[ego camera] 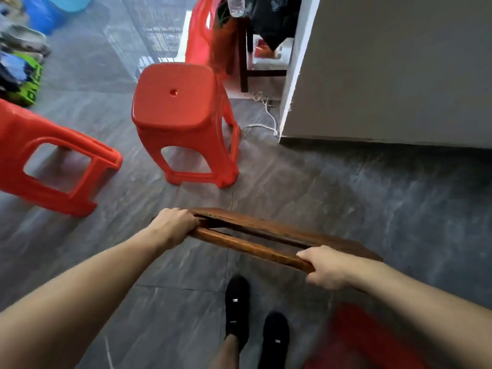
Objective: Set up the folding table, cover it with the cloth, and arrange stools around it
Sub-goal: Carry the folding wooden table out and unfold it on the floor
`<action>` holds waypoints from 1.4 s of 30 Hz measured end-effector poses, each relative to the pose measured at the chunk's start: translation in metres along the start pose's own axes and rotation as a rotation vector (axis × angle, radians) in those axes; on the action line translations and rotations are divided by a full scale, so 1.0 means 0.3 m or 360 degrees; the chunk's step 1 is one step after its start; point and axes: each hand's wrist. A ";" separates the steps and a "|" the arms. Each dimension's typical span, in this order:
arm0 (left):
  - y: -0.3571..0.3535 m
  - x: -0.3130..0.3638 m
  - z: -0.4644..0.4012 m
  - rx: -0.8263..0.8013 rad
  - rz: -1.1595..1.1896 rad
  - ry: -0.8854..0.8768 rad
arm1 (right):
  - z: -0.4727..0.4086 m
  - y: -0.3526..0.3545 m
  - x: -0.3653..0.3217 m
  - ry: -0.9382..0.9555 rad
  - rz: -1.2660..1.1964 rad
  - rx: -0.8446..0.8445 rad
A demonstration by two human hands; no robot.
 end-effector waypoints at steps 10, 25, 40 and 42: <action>-0.214 0.080 0.283 0.0002 0.0334 0.0284 | -0.138 0.062 -0.100 -0.0059 0.0656 0.0243; -0.523 -0.078 0.444 0.0548 0.1331 0.0408 | -0.250 0.033 -0.266 -0.0112 0.1150 0.0757; -0.623 -0.109 0.463 0.0714 0.1435 0.0312 | -0.313 -0.294 -0.900 0.0814 0.1029 0.1039; -0.627 -0.104 0.464 0.0715 0.1401 0.0314 | -0.324 -0.317 -0.957 0.0828 0.0996 0.0996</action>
Point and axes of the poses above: each hand's wrist, its own z-axis away from the middle knuckle, its own y-axis out of the back of the hand, x = y × z, and after that the axes turned 3 degrees about z, right-handed
